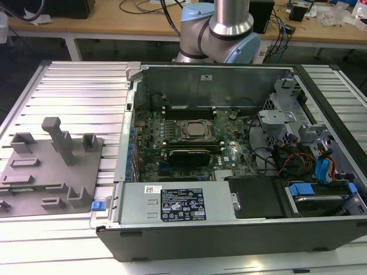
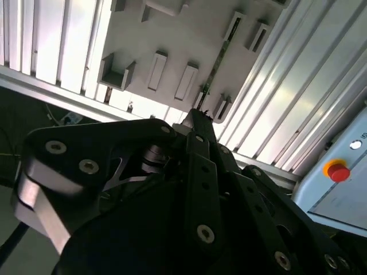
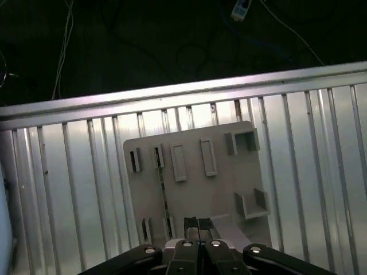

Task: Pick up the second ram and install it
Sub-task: 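Pick up the second ram and move it above second insertion slot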

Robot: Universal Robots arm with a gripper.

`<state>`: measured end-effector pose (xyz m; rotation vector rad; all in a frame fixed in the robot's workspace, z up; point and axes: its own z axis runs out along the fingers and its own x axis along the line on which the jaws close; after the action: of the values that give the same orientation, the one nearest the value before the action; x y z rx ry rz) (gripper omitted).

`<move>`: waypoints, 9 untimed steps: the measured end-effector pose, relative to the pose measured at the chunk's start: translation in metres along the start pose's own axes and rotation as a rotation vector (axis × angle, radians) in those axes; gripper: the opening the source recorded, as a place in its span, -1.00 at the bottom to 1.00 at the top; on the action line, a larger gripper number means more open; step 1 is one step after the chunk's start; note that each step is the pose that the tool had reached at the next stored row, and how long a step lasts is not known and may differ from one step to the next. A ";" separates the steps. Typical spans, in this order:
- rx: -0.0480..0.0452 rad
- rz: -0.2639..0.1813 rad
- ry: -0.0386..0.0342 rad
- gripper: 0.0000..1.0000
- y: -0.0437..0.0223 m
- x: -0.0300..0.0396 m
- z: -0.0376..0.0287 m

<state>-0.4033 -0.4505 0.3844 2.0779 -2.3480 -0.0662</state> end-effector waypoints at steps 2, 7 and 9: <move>-0.0003 -0.034 0.0073 -0.79 0.0000 -0.0001 -0.0001; 0.0007 -0.052 0.0198 -0.79 0.0000 0.0000 -0.0001; 0.0007 -0.053 0.0198 -0.67 0.0000 0.0000 -0.0001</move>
<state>-0.4033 -0.4505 0.3844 2.1305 -2.2828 -0.0448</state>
